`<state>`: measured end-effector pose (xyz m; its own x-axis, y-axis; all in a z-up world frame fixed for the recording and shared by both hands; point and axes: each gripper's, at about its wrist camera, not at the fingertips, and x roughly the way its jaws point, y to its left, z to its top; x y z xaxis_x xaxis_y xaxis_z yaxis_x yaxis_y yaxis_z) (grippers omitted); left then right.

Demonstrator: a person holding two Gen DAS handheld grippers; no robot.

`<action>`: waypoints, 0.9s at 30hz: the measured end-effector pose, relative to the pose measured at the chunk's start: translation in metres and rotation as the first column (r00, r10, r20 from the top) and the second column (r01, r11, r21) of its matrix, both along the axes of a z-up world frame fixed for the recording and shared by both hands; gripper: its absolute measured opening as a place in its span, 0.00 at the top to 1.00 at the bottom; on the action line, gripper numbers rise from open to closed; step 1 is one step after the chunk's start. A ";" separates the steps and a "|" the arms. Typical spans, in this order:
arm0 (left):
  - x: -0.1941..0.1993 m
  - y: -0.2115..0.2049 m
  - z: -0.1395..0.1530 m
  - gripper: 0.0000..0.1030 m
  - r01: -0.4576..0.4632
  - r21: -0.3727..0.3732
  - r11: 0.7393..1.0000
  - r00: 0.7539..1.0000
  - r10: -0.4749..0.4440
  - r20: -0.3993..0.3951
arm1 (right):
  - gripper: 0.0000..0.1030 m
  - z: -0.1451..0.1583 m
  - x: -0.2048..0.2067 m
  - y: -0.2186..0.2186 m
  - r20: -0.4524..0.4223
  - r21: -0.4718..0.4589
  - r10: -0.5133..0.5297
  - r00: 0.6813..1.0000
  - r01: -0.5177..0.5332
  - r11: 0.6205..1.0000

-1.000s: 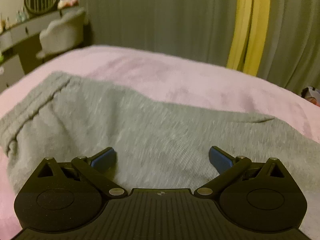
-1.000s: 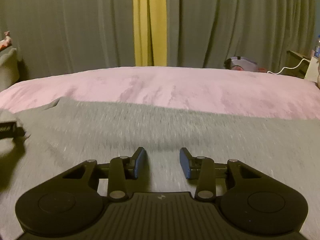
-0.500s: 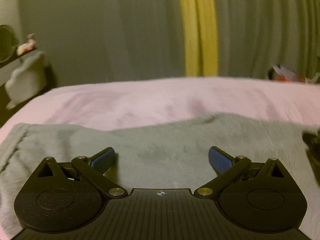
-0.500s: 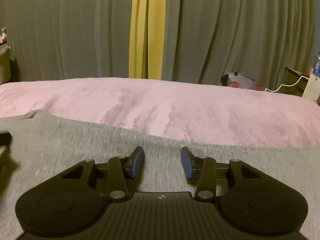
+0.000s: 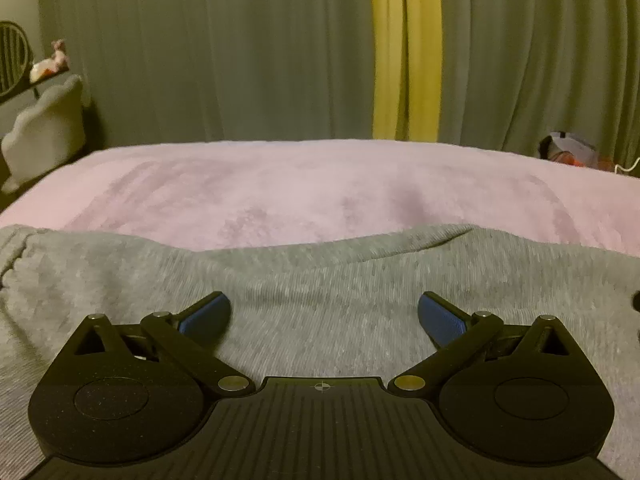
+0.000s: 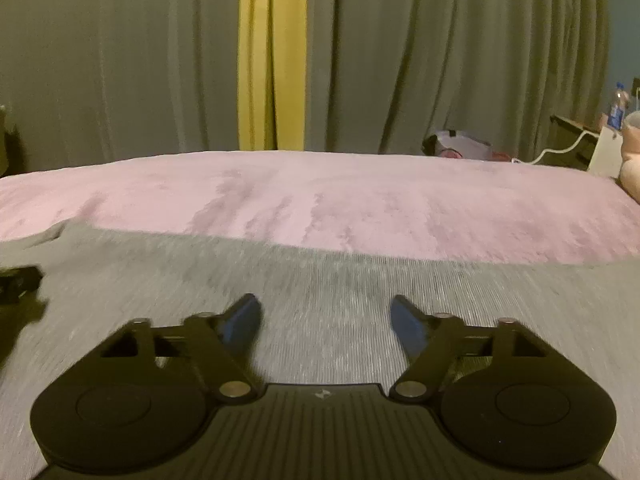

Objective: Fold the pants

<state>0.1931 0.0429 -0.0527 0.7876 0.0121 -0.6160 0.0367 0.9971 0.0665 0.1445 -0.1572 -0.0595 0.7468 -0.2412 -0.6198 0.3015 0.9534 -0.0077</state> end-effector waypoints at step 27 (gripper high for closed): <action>-0.005 -0.001 0.004 0.00 0.081 0.021 0.997 0.997 -0.081 0.012 | 0.04 0.002 -0.015 0.007 -0.003 0.033 0.107 0.994 -0.107 0.994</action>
<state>0.1884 0.0415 -0.0487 0.7942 -0.0395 -0.6064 0.1163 0.9893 0.0879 0.1290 -0.1498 -0.0575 0.7645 -0.1396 -0.6293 0.1976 0.9800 0.0227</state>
